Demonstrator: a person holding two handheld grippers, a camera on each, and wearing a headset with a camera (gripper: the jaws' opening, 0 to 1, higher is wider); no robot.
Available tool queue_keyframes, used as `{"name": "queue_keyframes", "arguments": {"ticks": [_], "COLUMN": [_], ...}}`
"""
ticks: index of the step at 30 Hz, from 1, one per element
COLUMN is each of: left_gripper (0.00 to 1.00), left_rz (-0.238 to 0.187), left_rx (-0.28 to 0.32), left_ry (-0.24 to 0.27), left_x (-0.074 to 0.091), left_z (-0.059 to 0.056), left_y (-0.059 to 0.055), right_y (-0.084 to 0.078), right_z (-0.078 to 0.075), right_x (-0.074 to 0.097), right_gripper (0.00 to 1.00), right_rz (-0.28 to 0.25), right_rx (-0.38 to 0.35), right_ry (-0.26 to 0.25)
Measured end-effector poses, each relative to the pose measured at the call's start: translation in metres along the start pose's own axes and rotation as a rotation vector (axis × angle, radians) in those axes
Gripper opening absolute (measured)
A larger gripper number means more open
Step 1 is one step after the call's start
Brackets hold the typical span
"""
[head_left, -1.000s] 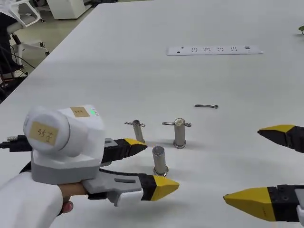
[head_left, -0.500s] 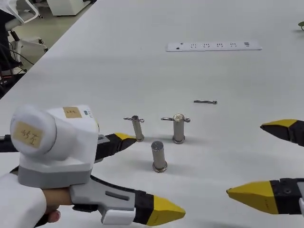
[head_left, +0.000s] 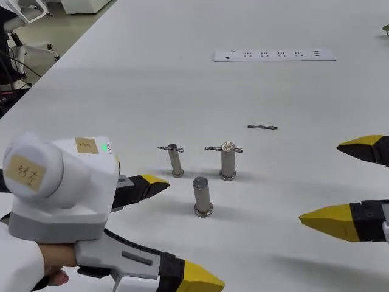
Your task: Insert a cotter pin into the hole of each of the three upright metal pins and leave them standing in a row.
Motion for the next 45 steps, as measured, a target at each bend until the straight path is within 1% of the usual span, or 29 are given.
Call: {"name": "queue_keyframes", "arguments": {"ticks": [3, 5, 7, 9, 13, 15, 16, 17, 18, 22, 24, 25, 26, 28, 31, 32, 34, 35, 37, 40, 42, 45], "left_gripper": [0.99, 0.99, 0.99, 0.99, 0.99, 0.99, 0.99, 0.99, 0.99, 0.99, 0.99, 0.99, 0.99, 0.99, 0.99, 0.99, 0.99, 0.99, 0.99, 0.99, 0.99, 0.99], "left_rz": [0.000, 0.001, 0.004, 0.006, 0.002, 0.004, 0.024, 0.034, 0.039, 0.037, 0.035, 0.029, 0.030, 0.039, 0.037, 0.031, 0.031, 0.033, 0.035, 0.060, 0.059, 0.054], "left_rx": [-0.001, 0.002, 0.008, 0.006, 0.008, 0.013, 0.019, 0.014, 0.003, 0.009, 0.005, 0.008, 0.011, 0.015, 0.014, 0.013, 0.013, 0.011, 0.006, 0.000, -0.002, 0.000], "left_ry": [-0.003, 0.009, 0.008, 0.011, 0.011, 0.010, 0.011, 0.014, 0.017, 0.019, 0.024, 0.027, 0.029, 0.036, 0.043, 0.044, 0.044, 0.045, 0.050, 0.061, 0.064, 0.067], "left_x": [0.000, 0.000, 0.000, 0.001, 0.004, 0.005, 0.006, 0.006, 0.006, 0.007, 0.008, 0.010, 0.010, 0.013, 0.016, 0.017, 0.018, 0.018, 0.019, 0.021, 0.022, 0.023], "left_z": [-0.001, 0.000, 0.001, 0.000, -0.001, -0.001, -0.001, -0.001, -0.001, -0.003, -0.004, -0.003, -0.003, -0.001, 0.001, 0.001, 0.001, 0.001, 0.001, 0.004, 0.005, 0.005], "left_y": [0.001, 0.000, -0.001, -0.001, -0.001, -0.002, -0.004, -0.006, -0.006, -0.007, -0.007, -0.007, -0.007, -0.009, -0.009, -0.008, -0.007, -0.007, -0.006, -0.008, -0.007, -0.005], "right_y": [0.001, 0.002, 0.005, 0.009, 0.016, 0.021, 0.023, 0.025, 0.028, 0.036, 0.039, 0.040, 0.042, 0.043, 0.041, 0.039, 0.035, 0.034, 0.033, 0.033, 0.035, 0.037], "right_z": [-0.008, -0.014, -0.021, -0.027, -0.032, -0.036, -0.037, -0.039, -0.043, -0.049, -0.053, -0.055, -0.059, -0.062, -0.063, -0.065, -0.067, -0.068, -0.068, -0.070, -0.072, -0.073], "right_x": [-0.003, -0.005, -0.008, -0.012, -0.019, -0.027, -0.029, -0.032, -0.037, -0.050, -0.057, -0.060, -0.066, -0.073, -0.081, -0.086, -0.093, -0.097, -0.101, -0.108, -0.114, -0.120], "right_gripper": [0.71, 0.70, 0.70, 0.71, 0.67, 0.66, 0.64, 0.64, 0.63, 0.58, 0.53, 0.49, 0.46, 0.41, 0.37, 0.35, 0.30, 0.28, 0.26, 0.25, 0.26, 0.23], "right_rz": [0.024, 0.047, 0.066, 0.062, 0.068, 0.085, 0.090, 0.096, 0.109, 0.129, 0.149, 0.158, 0.167, 0.177, 0.203, 0.216, 0.249, 0.256, 0.268, 0.280, 0.287, 0.285], "right_rx": [0.038, 0.083, 0.114, 0.140, 0.155, 0.182, 0.199, 0.213, 0.243, 0.291, 0.305, 0.309, 0.323, 0.332, 0.340, 0.343, 0.380, 0.397, 0.402, 0.398, 0.413, 0.407], "right_ry": [0.001, 0.009, 0.010, 0.013, 0.060, 0.084, 0.088, 0.088, 0.091, 0.099, 0.103, 0.098, 0.094, 0.097, 0.108, 0.114, 0.100, 0.097, 0.098, 0.110, 0.112, 0.108]}}
Point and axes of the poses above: the centre of the closed fingertips' face, and the gripper's own axes: x roughly backward along the fingers, z roughly to its left, y roughly out of its top, the point moved 5 cm from there along x, roughly backward along the fingers, and after that the axes turned 12 degrees about -y, right-handed, at the moved point
